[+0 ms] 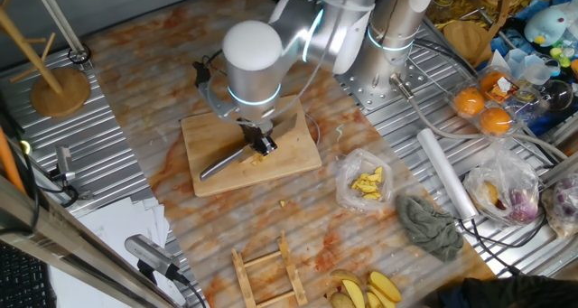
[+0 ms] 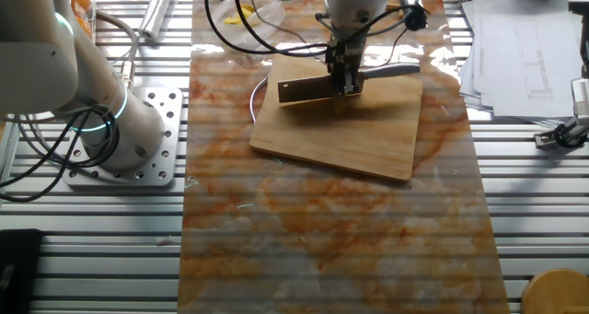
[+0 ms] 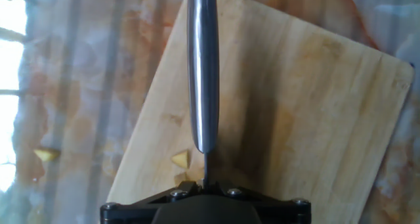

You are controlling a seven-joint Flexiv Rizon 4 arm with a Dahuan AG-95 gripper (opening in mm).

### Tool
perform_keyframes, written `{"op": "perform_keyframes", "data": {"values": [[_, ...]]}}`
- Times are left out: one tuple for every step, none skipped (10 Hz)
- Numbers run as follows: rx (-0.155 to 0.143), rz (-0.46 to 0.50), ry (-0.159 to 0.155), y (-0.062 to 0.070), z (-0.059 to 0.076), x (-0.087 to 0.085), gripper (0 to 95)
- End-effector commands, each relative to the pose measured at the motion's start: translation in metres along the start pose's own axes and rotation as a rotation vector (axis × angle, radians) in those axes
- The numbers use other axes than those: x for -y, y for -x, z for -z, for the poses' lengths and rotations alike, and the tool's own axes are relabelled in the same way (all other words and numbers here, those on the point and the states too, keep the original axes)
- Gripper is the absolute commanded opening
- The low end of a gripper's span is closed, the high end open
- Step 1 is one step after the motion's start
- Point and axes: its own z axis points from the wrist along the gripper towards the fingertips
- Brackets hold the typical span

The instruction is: Chop the potatoes

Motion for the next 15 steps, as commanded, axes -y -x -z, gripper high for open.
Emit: {"op": "perform_keyframes", "data": {"values": [[-0.022,-0.005,0.009,0.001,0.015,-0.005,0.0],[-0.038,0.002,0.012,0.002,0.027,-0.002,0.0],[-0.036,0.004,0.02,0.002,0.031,0.001,0.0],[-0.035,0.004,0.018,0.002,0.029,0.002,0.0],[-0.032,0.006,0.017,0.002,0.025,0.005,0.0],[-0.031,0.006,0.018,0.002,0.025,0.006,0.0],[-0.035,0.007,0.017,0.001,0.025,0.006,0.0],[-0.035,0.009,0.016,0.001,0.024,0.007,0.0],[-0.033,0.015,0.022,-0.001,0.023,0.01,0.0],[-0.036,0.018,0.023,-0.004,0.024,0.011,0.0],[-0.036,0.018,0.025,-0.005,0.025,0.012,0.0],[-0.037,0.021,0.028,-0.008,0.026,0.013,0.0],[-0.039,0.021,0.031,-0.01,0.026,0.013,0.0],[-0.038,0.023,0.033,-0.013,0.025,0.012,0.0],[-0.035,0.023,0.037,-0.016,0.024,0.012,0.0]]}}
